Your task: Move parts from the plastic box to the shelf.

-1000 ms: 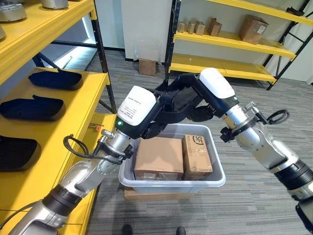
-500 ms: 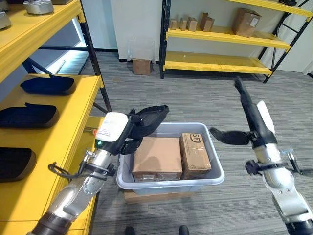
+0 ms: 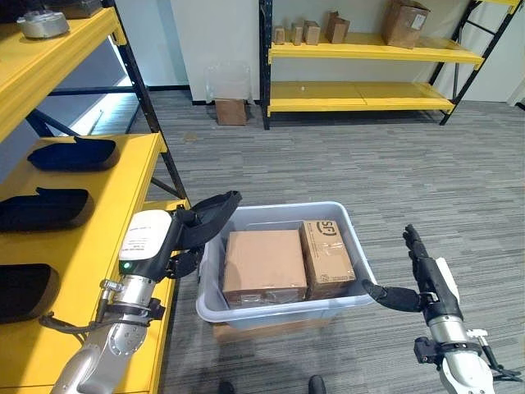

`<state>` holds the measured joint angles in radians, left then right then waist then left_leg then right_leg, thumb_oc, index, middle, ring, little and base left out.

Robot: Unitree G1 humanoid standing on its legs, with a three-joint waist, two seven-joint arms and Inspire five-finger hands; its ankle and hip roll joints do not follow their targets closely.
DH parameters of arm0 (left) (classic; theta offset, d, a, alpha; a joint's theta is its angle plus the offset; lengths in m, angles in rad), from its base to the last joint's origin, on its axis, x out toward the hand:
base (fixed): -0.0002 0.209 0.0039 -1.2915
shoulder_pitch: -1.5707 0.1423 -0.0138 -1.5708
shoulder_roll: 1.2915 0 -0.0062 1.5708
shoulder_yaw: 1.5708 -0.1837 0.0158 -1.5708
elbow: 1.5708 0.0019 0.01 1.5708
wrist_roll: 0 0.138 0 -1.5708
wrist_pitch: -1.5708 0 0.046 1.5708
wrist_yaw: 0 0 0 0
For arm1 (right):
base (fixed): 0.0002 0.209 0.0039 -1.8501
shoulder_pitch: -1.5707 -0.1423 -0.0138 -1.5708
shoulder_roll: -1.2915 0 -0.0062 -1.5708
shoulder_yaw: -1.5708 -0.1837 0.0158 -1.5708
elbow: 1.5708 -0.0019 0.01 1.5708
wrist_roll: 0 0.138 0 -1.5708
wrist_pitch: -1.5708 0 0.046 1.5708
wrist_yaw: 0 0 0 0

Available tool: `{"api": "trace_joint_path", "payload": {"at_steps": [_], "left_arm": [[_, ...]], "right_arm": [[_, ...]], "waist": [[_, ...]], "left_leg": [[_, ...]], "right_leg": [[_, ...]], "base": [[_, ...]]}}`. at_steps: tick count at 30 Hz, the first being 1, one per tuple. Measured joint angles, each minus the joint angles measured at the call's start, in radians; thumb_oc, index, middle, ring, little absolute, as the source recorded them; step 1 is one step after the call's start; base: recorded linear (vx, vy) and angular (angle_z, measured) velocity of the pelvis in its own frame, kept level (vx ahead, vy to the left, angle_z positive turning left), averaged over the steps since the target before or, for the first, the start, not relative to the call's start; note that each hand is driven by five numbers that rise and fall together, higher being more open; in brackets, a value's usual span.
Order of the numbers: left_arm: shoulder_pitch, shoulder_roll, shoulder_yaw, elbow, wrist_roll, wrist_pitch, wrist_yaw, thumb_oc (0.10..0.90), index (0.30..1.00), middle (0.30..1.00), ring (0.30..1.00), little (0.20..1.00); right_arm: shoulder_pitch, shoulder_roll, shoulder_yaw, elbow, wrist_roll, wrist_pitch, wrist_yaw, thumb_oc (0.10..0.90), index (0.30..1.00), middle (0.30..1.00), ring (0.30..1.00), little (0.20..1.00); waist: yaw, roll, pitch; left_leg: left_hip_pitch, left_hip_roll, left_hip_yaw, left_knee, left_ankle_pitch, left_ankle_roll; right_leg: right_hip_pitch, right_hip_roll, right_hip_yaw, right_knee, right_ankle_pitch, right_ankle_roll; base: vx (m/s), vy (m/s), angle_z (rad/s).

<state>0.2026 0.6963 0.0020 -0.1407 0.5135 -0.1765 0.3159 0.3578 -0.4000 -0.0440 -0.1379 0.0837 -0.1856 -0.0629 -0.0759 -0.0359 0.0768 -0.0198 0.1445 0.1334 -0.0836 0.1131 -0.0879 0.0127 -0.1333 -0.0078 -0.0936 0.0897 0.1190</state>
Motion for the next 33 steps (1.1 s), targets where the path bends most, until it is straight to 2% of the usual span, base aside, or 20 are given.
{"api": "trace_joint_path", "payload": {"at_steps": [8, 12, 13, 15, 16, 17, 18, 19, 21, 22, 23, 24, 25, 26, 27, 28, 30, 31, 32, 33], "left_arm": [[0.030, -0.041, 0.019, -0.027, -0.079, -0.002, 0.003, 0.400, 0.300, 0.300, 0.300, 0.300], [0.046, -0.055, 0.056, -0.035, -0.078, 0.000, 0.010, 0.400, 0.300, 0.300, 0.300, 0.300], [0.044, -0.065, 0.051, -0.038, -0.079, 0.001, 0.024, 0.400, 0.300, 0.300, 0.300, 0.300], [0.014, -0.049, 0.009, -0.040, -0.079, 0.009, 0.022, 0.400, 0.300, 0.300, 0.300, 0.300], [0.014, -0.055, -0.011, -0.073, -0.079, 0.002, 0.029, 0.400, 0.300, 0.300, 0.300, 0.300], [0.034, -0.047, -0.008, -0.075, -0.079, 0.003, 0.036, 0.400, 0.300, 0.300, 0.300, 0.300], [0.029, -0.047, -0.004, -0.057, -0.078, 0.006, 0.031, 0.400, 0.300, 0.300, 0.300, 0.300], [0.011, -0.087, 0.027, -0.015, -0.079, 0.007, 0.021, 0.400, 0.300, 0.300, 0.300, 0.300], [-0.030, -0.098, 0.073, -0.043, -0.078, -0.004, 0.028, 0.400, 0.300, 0.300, 0.300, 0.300], [-0.071, -0.115, 0.084, -0.054, -0.078, -0.006, 0.028, 0.400, 0.300, 0.300, 0.300, 0.300], [-0.113, -0.123, 0.068, -0.055, -0.078, -0.009, 0.026, 0.400, 0.300, 0.300, 0.300, 0.300], [-0.171, -0.135, 0.068, -0.052, -0.077, -0.029, 0.024, 0.400, 0.300, 0.300, 0.300, 0.300], [-0.184, -0.136, 0.067, -0.049, -0.078, -0.030, 0.024, 0.400, 0.300, 0.300, 0.300, 0.300], [-0.188, -0.133, 0.052, -0.050, -0.078, -0.020, 0.032, 0.400, 0.300, 0.300, 0.300, 0.300], [-0.194, -0.126, 0.038, -0.054, -0.076, -0.018, 0.032, 0.400, 0.300, 0.300, 0.300, 0.300], [-0.140, -0.149, 0.018, -0.066, -0.075, -0.013, 0.032, 0.400, 0.300, 0.300, 0.300, 0.300], [-0.075, -0.166, 0.002, -0.077, -0.074, -0.015, 0.031, 0.400, 0.300, 0.300, 0.300, 0.300], [-0.049, -0.145, -0.001, -0.077, -0.074, -0.015, 0.031, 0.400, 0.300, 0.300, 0.300, 0.300], [-0.037, -0.143, -0.001, -0.070, -0.072, -0.015, 0.033, 0.400, 0.300, 0.300, 0.300, 0.300], [-0.019, -0.132, 0.000, -0.064, -0.072, 0.001, 0.032, 0.400, 0.300, 0.300, 0.300, 0.300]], "right_arm": [[-0.216, -0.079, 0.130, 0.036, 0.001, -0.004, -0.001, 0.900, 1.000, 1.000, 1.000, 1.000], [-0.343, -0.126, 0.212, 0.032, -0.002, -0.026, -0.008, 0.900, 1.000, 1.000, 1.000, 1.000], [-0.370, -0.160, 0.220, 0.027, -0.002, -0.034, -0.025, 0.900, 1.000, 1.000, 1.000, 1.000], [-0.409, -0.188, 0.220, 0.019, -0.005, -0.034, -0.067, 0.900, 1.000, 1.000, 1.000, 1.000], [-0.400, -0.187, 0.215, 0.019, -0.018, -0.022, -0.066, 0.900, 1.000, 1.000, 1.000, 1.000], [-0.398, -0.131, 0.223, 0.014, -0.039, -0.025, -0.063, 0.900, 1.000, 1.000, 1.000, 1.000], [-0.415, -0.142, 0.240, 0.011, -0.049, -0.025, -0.040, 0.900, 1.000, 1.000, 1.000, 1.000], [-0.400, -0.196, 0.244, -0.010, -0.051, -0.034, -0.050, 0.900, 1.000, 1.000, 1.000, 1.000], [-0.367, -0.180, 0.218, -0.034, -0.053, -0.044, -0.057, 0.900, 1.000, 1.000, 1.000, 1.000], [-0.368, -0.164, 0.194, -0.030, -0.055, -0.041, -0.053, 0.900, 1.000, 1.000, 1.000, 1.000], [-0.366, -0.158, 0.164, -0.015, -0.055, -0.034, -0.057, 0.900, 1.000, 1.000, 1.000, 1.000], [-0.336, -0.148, 0.104, -0.013, -0.076, -0.033, -0.056, 0.900, 1.000, 1.000, 1.000, 1.000], [-0.318, -0.148, 0.076, -0.010, -0.082, -0.036, -0.057, 0.900, 1.000, 1.000, 1.000, 1.000], [-0.302, -0.146, 0.046, -0.002, -0.085, -0.033, -0.057, 0.900, 1.000, 1.000, 1.000, 1.000], [-0.296, -0.136, 0.021, 0.001, -0.086, -0.031, -0.065, 0.900, 1.000, 1.000, 1.000, 1.000], [-0.258, -0.109, 0.023, 0.011, -0.093, -0.026, -0.073, 0.900, 1.000, 1.000, 1.000, 1.000], [-0.238, -0.120, 0.032, 0.011, -0.103, -0.031, -0.071, 0.900, 1.000, 1.000, 1.000, 1.000], [-0.220, -0.105, 0.033, 0.008, -0.103, -0.038, -0.072, 0.900, 1.000, 1.000, 1.000, 1.000], [-0.212, -0.102, 0.038, 0.007, -0.103, -0.038, -0.073, 0.900, 1.000, 1.000, 1.000, 1.000], [-0.202, -0.099, 0.059, 0.001, -0.103, -0.036, -0.074, 0.900, 1.000, 1.000, 1.000, 1.000]], "waist": [[0.024, 0.033, 0.043], [0.069, 0.061, 0.116], [0.091, 0.073, 0.146], [0.130, 0.117, 0.208], [0.149, 0.093, 0.213], [0.200, 0.035, 0.216], [0.209, -0.002, 0.215], [0.129, 0.001, 0.215], [0.066, 0.031, 0.191], [0.019, 0.054, 0.186], [-0.023, 0.070, 0.180], [-0.018, 0.070, 0.175], [-0.020, 0.072, 0.175], [-0.021, 0.092, 0.171], [-0.012, 0.130, 0.174], [0.026, 0.131, 0.159], [0.030, 0.142, 0.126], [0.033, 0.104, 0.105], [0.047, 0.093, 0.098], [0.045, 0.076, 0.092]], "left_leg": [[-0.020, 0.062, -0.014, 0.022, 0.018, -0.024], [-0.039, 0.132, -0.020, 0.031, 0.047, -0.045], [-0.104, 0.159, -0.067, 0.062, 0.101, -0.084], [-0.237, 0.139, -0.114, 0.063, 0.293, -0.055], [-0.247, 0.083, -0.095, 0.031, 0.240, -0.096], [-0.239, 0.038, -0.027, 0.136, 0.149, -0.094], [-0.212, 0.018, -0.018, 0.271, 0.049, -0.078], [-0.019, 0.038, 0.013, 0.703, -0.043, -0.127], [0.139, 0.020, 0.036, 0.871, -0.043, -0.133], [0.230, -0.013, 0.074, 0.774, -0.067, -0.122], [0.308, -0.036, 0.120, 0.502, -0.095, -0.096], [0.346, -0.061, 0.204, 0.265, -0.275, -0.093], [0.346, -0.084, 0.216, 0.167, -0.318, -0.066], [0.337, -0.128, 0.196, 0.013, -0.333, -0.002], [0.285, -0.129, 0.170, -0.010, -0.343, 0.090], [0.265, -0.107, 0.193, -0.008, -0.311, 0.083], [0.243, -0.100, 0.174, -0.004, -0.293, 0.085], [0.242, -0.130, 0.154, -0.003, -0.275, 0.072], [0.244, -0.140, 0.154, -0.002, -0.272, 0.066], [0.209, -0.133, 0.147, 0.040, -0.253, 0.039]], "right_leg": [[-0.044, 0.063, -0.002, 0.076, -0.021, -0.019], [-0.123, 0.144, -0.014, 0.214, -0.075, -0.079], [-0.205, 0.168, -0.070, 0.344, -0.139, -0.117], [-0.318, 0.204, -0.138, 0.586, -0.263, -0.162], [-0.353, 0.164, -0.159, 0.628, -0.318, -0.246], [-0.357, 0.123, -0.166, 0.519, -0.250, -0.337], [-0.325, 0.095, -0.172, 0.389, -0.137, -0.345], [-0.265, 0.038, -0.283, 0.316, -0.101, -0.340], [-0.311, 0.081, -0.286, 0.280, -0.080, -0.288], [-0.329, 0.097, -0.290, 0.249, -0.014, -0.267], [-0.329, 0.102, -0.309, 0.205, 0.048, -0.279], [-0.329, 0.096, -0.361, 0.119, 0.097, -0.243], [-0.330, 0.089, -0.375, 0.094, 0.104, -0.221], [-0.340, 0.079, -0.441, 0.086, 0.048, -0.145], [-0.373, 0.077, -0.501, 0.133, -0.044, -0.060], [-0.424, 0.008, -0.507, 0.365, -0.071, -0.161], [-0.409, -0.042, -0.479, 0.507, -0.100, -0.119], [-0.339, -0.075, -0.454, 0.460, -0.066, -0.115], [-0.311, -0.059, -0.425, 0.386, -0.061, -0.142], [-0.271, -0.040, -0.416, 0.261, 0.022, -0.165]], "base": [[-0.16, -0.189, -0.02], [-0.14, -0.240, 0.02], [-0.24, -0.281, 0.90], [-0.29, -0.263, 2.33], [-0.32, -0.195, 2.59], [-0.39, -0.278, 1.80], [-0.25, -0.268, 1.66], [-0.16, -0.167, 1.66], [-0.06, 0.029, 1.58], [-0.06, 0.160, 1.81], [-0.05, 0.234, 2.12], [-0.06, 0.313, 1.90], [-0.07, 0.275, 1.35], [-0.08, 0.246, 0.78], [-0.06, 0.181, 0.34], [-0.06, 0.215, 0.17], [-0.05, 0.215, 0.14], [-0.03, 0.150, 0.06], [-0.07, 0.188, 0.02], [-0.14, 0.344, -0.02]]}}
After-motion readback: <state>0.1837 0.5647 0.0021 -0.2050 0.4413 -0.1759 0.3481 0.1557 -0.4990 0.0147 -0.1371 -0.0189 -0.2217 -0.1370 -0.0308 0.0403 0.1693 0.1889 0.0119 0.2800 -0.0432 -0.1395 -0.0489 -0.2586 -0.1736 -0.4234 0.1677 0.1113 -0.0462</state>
